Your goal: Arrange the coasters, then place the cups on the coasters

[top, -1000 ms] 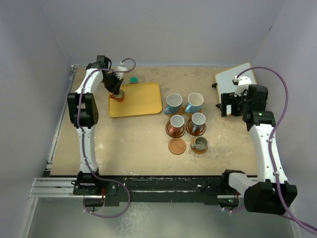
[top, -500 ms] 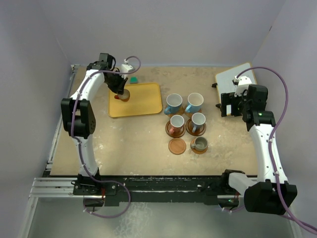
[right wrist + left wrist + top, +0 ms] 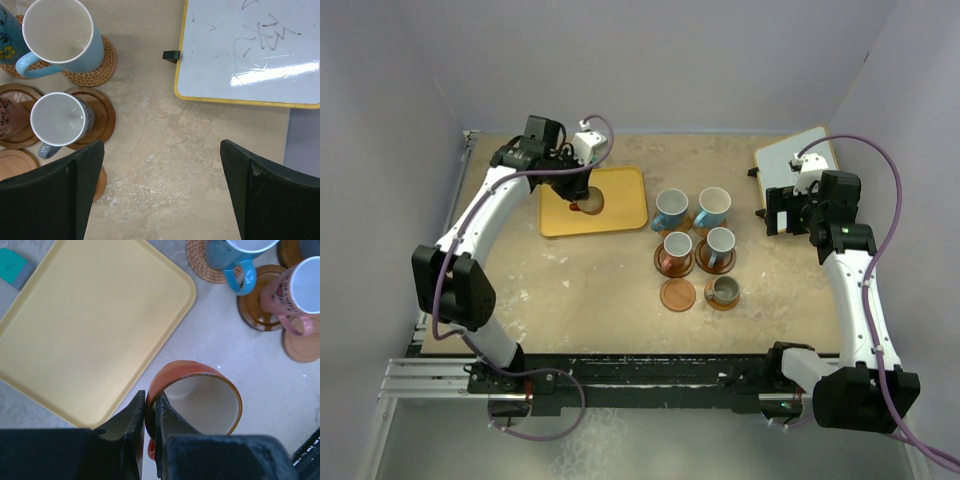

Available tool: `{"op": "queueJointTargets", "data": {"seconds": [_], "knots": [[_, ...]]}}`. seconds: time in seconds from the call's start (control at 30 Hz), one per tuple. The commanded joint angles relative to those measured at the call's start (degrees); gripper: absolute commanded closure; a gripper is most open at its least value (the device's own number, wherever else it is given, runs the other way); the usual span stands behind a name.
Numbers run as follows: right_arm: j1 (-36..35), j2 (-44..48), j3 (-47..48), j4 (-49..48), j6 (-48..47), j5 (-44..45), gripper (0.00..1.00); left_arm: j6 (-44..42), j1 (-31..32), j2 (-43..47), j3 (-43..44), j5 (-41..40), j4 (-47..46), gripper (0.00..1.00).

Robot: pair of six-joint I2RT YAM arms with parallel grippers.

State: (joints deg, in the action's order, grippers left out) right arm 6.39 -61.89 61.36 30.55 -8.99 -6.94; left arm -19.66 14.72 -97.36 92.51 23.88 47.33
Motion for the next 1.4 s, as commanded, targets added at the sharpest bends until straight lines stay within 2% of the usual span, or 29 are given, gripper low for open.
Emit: {"op": "queueJointTargets", "data": {"seconds": [0.0,0.2,0.37,0.6,0.83,0.97,1.13,1.37], "knots": [[0.20,0.89,0.47,-0.74,-0.15,0.52,0.00,6.45,3.36,7.06,-3.53,2.02,-3.20,0.97],[0.20,0.98,0.35,-0.93,-0.15,0.59,0.00,9.65,11.01,12.39,-9.07,1.38,-5.29,0.97],[0.74,1.32,0.26,-1.34,-0.57,1.17,0.00,12.62,20.12,14.48,-13.08,-2.20,-9.03,0.97],[1.59,0.79,-0.02,-1.71,-0.93,1.81,0.00,16.89,33.45,12.87,-16.90,-7.70,-14.86,0.97],[2.37,0.36,-0.19,-1.89,-1.03,1.93,0.00,22.85,44.22,7.81,-18.47,-13.23,-21.90,0.97],[2.64,0.41,-0.15,-1.83,-0.97,1.93,0.00,25.89,47.05,5.08,-18.34,-16.40,-24.91,0.97],[2.76,0.42,-0.11,-1.72,-0.95,1.93,0.00,31.06,47.33,1.73,-17.94,-19.73,-26.70,0.97],[2.75,0.49,-0.10,-1.88,-1.11,2.45,0.00,34.67,47.33,-3.78,-15.41,-23.59,-23.94,0.97]]}}
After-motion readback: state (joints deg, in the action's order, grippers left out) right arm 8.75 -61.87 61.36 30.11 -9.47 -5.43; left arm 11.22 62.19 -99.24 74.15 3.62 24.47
